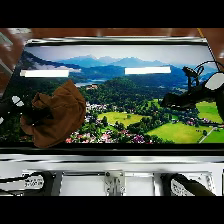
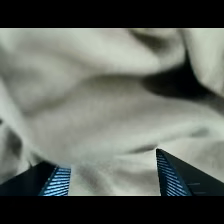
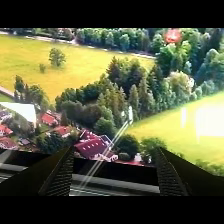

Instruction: Fold the shirts.

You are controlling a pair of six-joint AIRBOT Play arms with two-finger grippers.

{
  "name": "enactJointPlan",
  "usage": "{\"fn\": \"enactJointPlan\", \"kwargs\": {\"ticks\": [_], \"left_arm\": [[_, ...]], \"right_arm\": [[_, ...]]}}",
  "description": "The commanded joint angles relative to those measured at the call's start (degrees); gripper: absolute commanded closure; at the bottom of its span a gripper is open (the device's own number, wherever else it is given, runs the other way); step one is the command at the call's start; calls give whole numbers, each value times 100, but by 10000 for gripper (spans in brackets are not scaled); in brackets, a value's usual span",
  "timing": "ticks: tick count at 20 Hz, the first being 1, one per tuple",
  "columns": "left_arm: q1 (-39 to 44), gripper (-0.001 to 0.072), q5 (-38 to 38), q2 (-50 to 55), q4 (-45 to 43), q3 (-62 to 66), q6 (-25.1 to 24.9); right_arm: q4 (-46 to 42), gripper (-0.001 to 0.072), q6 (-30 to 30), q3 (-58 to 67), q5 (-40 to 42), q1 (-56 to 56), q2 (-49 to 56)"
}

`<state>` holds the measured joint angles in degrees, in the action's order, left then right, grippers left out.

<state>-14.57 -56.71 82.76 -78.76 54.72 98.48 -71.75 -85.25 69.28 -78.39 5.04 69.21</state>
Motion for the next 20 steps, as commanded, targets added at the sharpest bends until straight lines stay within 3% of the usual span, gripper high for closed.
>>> {"fn": "enactJointPlan", "kwargs": {"ticks": [1, 3, 4, 6, 7, 11, 13, 16, 20], "left_arm": [[68, 129, 428, 96, 109, -4, 146], [157, 129, 660, 214, 214, -4, 144], [212, 165, 726, 271, 256, -4, 144], [306, 551, 734, 345, 275, -4, 133], [328, 666, 732, 337, 275, 0, 118], [422, 674, 831, -212, 289, 55, 66], [713, 674, 811, -866, 339, 262, -280], [1467, 674, 887, -2052, 953, 717, -446], [2935, 674, 2035, -3091, 1777, 1325, -417]], "right_arm": [[105, 84, -7, -2, 7, -2, 2], [160, 85, -7, -2, 17, -2, 2], [184, 84, -7, -2, 17, -2, 2], [205, 84, -7, -2, 15, -2, 2], [216, 84, -7, -2, 17, -2, 2], [227, 84, 0, -2, 17, -2, 2], [223, 84, 46, 0, 94, -2, 0], [129, 84, 295, 162, 94, 2, -52], [-555, 84, 343, 1172, -125, 2, -396]]}}
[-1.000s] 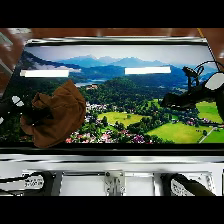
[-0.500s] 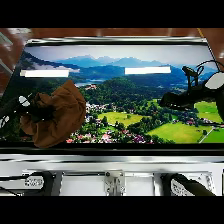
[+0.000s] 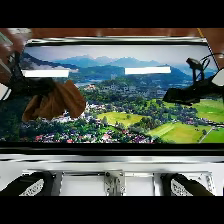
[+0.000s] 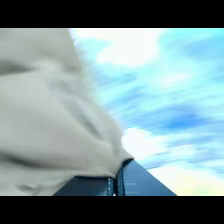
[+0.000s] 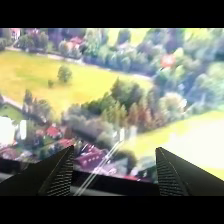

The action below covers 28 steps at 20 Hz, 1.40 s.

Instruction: Fold the shirts.

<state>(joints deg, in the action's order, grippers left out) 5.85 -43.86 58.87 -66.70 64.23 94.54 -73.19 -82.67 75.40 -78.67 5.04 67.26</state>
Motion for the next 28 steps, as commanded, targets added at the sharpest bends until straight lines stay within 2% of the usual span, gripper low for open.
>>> {"fn": "enactJointPlan", "kwargs": {"ticks": [1, 6, 10, 11, 12, 13, 14, 16, 19, 21, 24, 26, 28], "left_arm": [[1300, 674, 949, -741, 570, 435, 125], [2824, 674, 1095, 81, 570, 433, 439], [3591, 673, 1379, 1370, 673, 435, 732], [3698, 627, 1473, 1665, 874, 439, 732], [3738, 308, 1493, 1937, 1180, 459, 732], [3709, 20, 1453, 2118, 1440, 481, 732], [3582, -12, 1261, 2197, 1604, 481, 721], [2957, -10, 227, 2144, 1392, 479, 505], [1384, -10, -1840, 1816, 570, 409, 160], [402, -10, -2426, 1512, 256, 114, 74], [-660, -10, -2599, 1349, 428, -616, 9], [-839, -11, -2249, 1445, 621, -1021, -107], [-798, -11, -1762, 1674, 905, -1233, -109]], "right_arm": [[-435, 83, 87, 813, -85, 2, -321], [-651, 84, 85, 1475, -111, 2, -892], [-1231, 84, 24, 1460, -767, 2, -872], [-1375, 84, 20, 1419, -901, 2, -791], [-1460, 84, 22, 1329, -970, 4, -691], [-1429, 83, 72, 1196, -964, 4, -573], [-1375, 83, 131, 1064, -962, 2, -439], [-1198, 83, 269, 758, -942, 26, -103], [-533, 83, 442, 223, -914, 417, 420], [-111, 83, 549, -157, -876, 905, 691], [658, 83, 595, -625, -717, 1709, 1012], [1045, 83, 649, -857, -675, 2037, 1193], [1019, 83, 719, -1019, -682, 2072, 1331]]}}
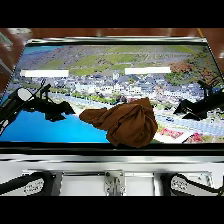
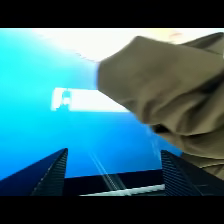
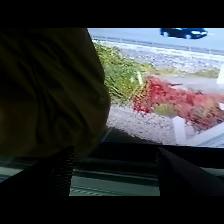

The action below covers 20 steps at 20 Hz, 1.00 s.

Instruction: Fold the shirts.

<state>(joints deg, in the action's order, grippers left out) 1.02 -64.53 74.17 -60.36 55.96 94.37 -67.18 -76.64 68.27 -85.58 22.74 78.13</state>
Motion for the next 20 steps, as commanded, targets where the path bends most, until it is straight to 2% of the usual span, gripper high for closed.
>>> {"fn": "enactJointPlan", "kwargs": {"ticks": [1, 7, 10, 11, 12, 14, 15, 17, 18, 20], "left_arm": [[-262, -11, 490, 310, 433, -404, -94], [162, -9, 1561, 1102, 1558, -372, -428], [476, -3, 2017, 1294, 1690, -372, -520], [535, 13, 2155, 1340, 1720, -372, -507], [557, 68, 2225, 1388, 1812, -372, -501], [555, 68, 2253, 1499, 2159, -372, -509], [560, 156, 2251, 1530, 2249, -372, -522], [581, 581, 2251, 1532, 2262, -372, -640], [584, 673, 2223, 1530, 2293, -372, -804], [579, 673, 2190, 1504, 2291, -372, -901]], "right_arm": [[424, 83, 162, -365, 13, 269, 306], [544, 83, 186, -389, 28, 225, 579], [498, 83, 177, -424, 28, 127, 588], [494, 83, 179, -457, 55, 55, 588], [498, 83, 181, -514, 116, -46, 588], [503, 82, 177, -691, 332, -260, 588], [529, 51, 175, -820, 485, -378, 588], [540, 37, 166, -1075, 872, -616, 588], [540, 37, 111, -1176, 1069, -717, 608], [544, 38, 13, -1222, 1290, -876, 761]]}}
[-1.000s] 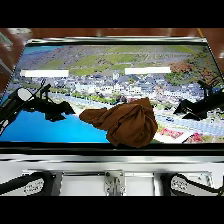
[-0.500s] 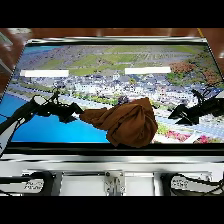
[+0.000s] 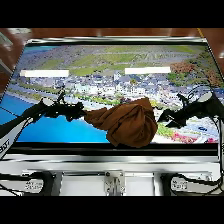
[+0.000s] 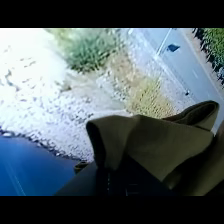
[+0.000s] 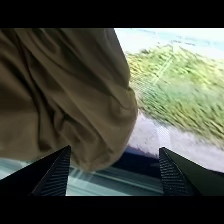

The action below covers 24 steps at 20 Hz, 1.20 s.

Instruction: Fold the shirts.

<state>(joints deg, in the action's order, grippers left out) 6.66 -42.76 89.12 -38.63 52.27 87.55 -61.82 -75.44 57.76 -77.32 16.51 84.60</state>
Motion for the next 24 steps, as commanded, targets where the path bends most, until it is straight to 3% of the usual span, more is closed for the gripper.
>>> {"fn": "enactJointPlan", "kwargs": {"ticks": [1, 4, 5, 7, 8, 9, 13, 15, 17, 24], "left_arm": [[15, 673, 4, -17, 118, 11, -321], [2, 673, -94, -76, 116, 216, -577], [2, 673, -129, -81, 114, 328, -627], [2, 674, -221, -87, 116, 619, -890], [-9, 674, -308, -90, 116, 796, -1032], [-28, 674, -431, -87, 111, 984, -1110], [-308, 676, -704, -389, -26, 1882, -1379], [-463, 676, -791, -894, -50, 2428, -1897], [-573, 676, -765, -1587, -52, 3010, -2114], [-820, 675, 254, -4068, -61, 4284, -2153]], "right_arm": [[7, 38, -175, -170, 557, -334, 216], [7, 42, -389, -168, 909, -623, 581], [4, 88, -461, -168, 1025, -713, 682], [4, 296, -675, -170, 1248, -833, 796], [7, 493, -732, -166, 1355, -859, 796], [26, 627, -734, -116, 1331, -857, 776], [-293, 634, -26, 599, 1202, -785, -2], [-363, 634, 614, 1226, 1224, -769, -695], [-363, 634, 1054, 1971, 1290, -769, -1447], [-367, 634, 1196, 3526, 2712, -769, -3689]]}}
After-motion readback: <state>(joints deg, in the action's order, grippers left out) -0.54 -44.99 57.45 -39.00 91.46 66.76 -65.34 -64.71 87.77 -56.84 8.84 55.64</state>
